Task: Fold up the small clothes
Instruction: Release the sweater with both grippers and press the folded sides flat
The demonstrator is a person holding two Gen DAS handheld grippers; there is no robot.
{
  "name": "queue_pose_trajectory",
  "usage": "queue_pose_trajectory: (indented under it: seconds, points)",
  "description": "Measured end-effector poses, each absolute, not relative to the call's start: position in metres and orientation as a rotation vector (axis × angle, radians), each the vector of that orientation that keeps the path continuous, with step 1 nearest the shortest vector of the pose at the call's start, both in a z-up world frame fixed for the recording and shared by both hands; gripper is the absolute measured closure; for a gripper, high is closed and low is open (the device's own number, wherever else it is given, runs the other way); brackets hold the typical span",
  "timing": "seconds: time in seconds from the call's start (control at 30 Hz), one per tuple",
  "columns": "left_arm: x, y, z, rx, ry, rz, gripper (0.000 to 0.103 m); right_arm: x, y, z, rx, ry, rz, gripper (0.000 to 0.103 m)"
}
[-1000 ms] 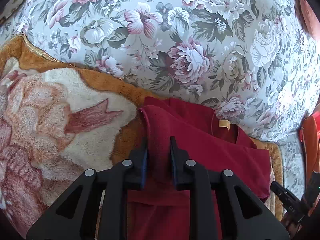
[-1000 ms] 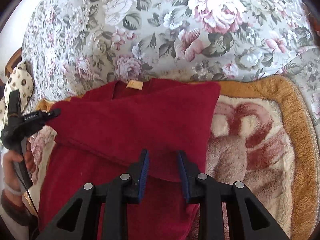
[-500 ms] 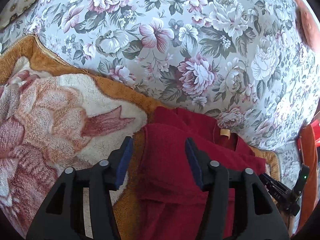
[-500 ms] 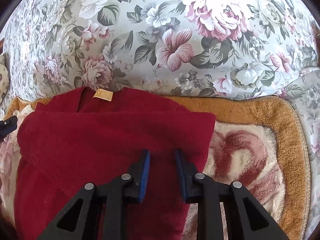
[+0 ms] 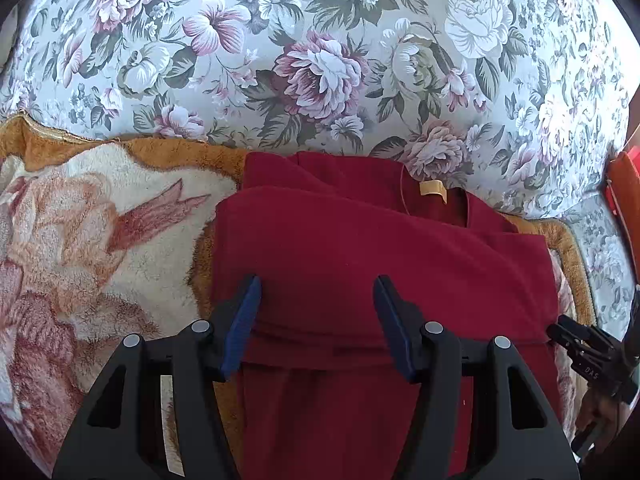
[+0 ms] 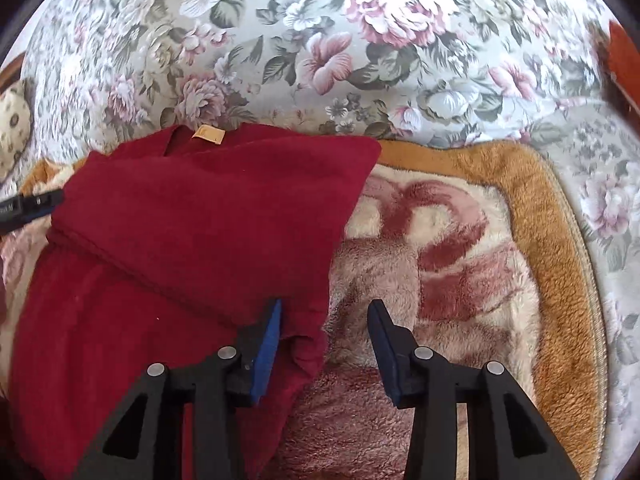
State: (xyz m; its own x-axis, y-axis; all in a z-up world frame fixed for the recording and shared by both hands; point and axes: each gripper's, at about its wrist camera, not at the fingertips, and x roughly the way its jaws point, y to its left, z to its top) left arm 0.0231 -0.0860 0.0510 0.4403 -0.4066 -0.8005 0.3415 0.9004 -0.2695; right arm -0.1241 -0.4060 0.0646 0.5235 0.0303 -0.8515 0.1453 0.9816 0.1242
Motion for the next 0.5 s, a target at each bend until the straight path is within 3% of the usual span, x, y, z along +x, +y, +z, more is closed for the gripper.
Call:
queue_pose_trajectory:
  seconds: [0.17, 0.4, 0.43, 0.47, 0.5]
  points:
    - [0.027, -0.078, 0.052, -0.133, 1.014, -0.476, 0.046, -0.146, -0.407, 0.087, 0.27, 0.932, -0.06, 0.062]
    - [0.026, -0.075, 0.053, -0.156, 1.017, -0.473, 0.046, -0.102, -0.429, 0.064, 0.459, 0.977, -0.098, 0.063]
    - [0.026, -0.074, 0.053, -0.16, 1.019, -0.474, 0.046, -0.095, -0.43, 0.059, 0.492, 0.987, -0.077, 0.069]
    - [0.027, -0.074, 0.053, -0.167, 1.022, -0.478, 0.046, -0.091, -0.428, 0.061, 0.471, 0.978, -0.064, 0.085]
    - [0.027, -0.074, 0.053, -0.171, 1.025, -0.484, 0.046, -0.088, -0.422, 0.066, 0.387, 0.97, -0.095, 0.087]
